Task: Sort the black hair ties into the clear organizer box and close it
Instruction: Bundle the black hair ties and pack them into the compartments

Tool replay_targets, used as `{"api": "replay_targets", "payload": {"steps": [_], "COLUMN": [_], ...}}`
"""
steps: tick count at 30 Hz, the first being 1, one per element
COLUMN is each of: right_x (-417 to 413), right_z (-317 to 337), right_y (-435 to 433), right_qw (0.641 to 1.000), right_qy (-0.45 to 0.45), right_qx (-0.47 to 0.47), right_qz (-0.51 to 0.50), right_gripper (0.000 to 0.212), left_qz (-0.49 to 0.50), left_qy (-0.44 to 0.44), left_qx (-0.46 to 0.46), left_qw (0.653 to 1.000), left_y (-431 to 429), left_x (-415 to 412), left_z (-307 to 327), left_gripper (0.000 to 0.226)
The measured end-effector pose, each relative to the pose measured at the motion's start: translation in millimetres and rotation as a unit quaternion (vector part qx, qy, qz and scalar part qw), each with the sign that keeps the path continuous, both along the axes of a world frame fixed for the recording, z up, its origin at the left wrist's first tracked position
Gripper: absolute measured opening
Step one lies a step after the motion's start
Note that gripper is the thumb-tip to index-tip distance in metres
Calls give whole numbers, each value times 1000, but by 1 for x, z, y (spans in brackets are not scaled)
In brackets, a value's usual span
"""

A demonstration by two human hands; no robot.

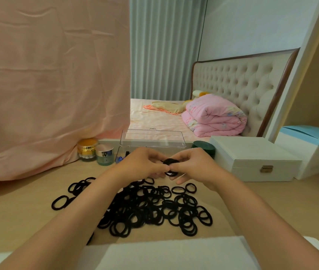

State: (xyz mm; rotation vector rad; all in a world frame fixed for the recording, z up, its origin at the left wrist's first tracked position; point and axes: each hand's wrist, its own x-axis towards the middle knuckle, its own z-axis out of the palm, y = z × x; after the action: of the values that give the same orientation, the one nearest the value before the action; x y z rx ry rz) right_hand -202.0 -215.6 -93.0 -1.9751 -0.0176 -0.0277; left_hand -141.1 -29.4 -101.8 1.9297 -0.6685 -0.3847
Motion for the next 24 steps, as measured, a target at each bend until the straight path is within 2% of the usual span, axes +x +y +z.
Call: {"api": "replay_targets", "payload": {"steps": [5,6,8,10,12,16,18,24], "right_x": [-2,-2,-1,3,5,5,8,8], "right_z": [-2,0,2,1,-4,-14,-20,-25], "right_y": [5,4,-5,-16,-19,-4,1,2], "right_qw": [998,999,989,936,893,846,825,864], "right_qy": [45,47,32,32,57,101,100,94], "right_qx": [44,22,-141,-346,-438,-513,-545,-494], "right_qz": [9,14,-10,-57,-86,-106,-108,-39], "right_gripper": [21,19,15,21,27,48,48,10], "left_qz": [59,74,94,97,88,52,47,50], "left_qy": [25,24,12,-6,-6,-1,-7,-19], "left_qx": [-3,5,25,43,52,85,101,117], "left_qw": [998,997,995,994,995,995,994,992], "left_y": [0,0,0,0,1,3,3,7], "left_x": [1,2,4,6,7,8,9,10], "left_z": [-1,-1,-1,-1,-1,-1,-2,-3], "left_gripper": [18,15,8,8,10,9,14,8]}}
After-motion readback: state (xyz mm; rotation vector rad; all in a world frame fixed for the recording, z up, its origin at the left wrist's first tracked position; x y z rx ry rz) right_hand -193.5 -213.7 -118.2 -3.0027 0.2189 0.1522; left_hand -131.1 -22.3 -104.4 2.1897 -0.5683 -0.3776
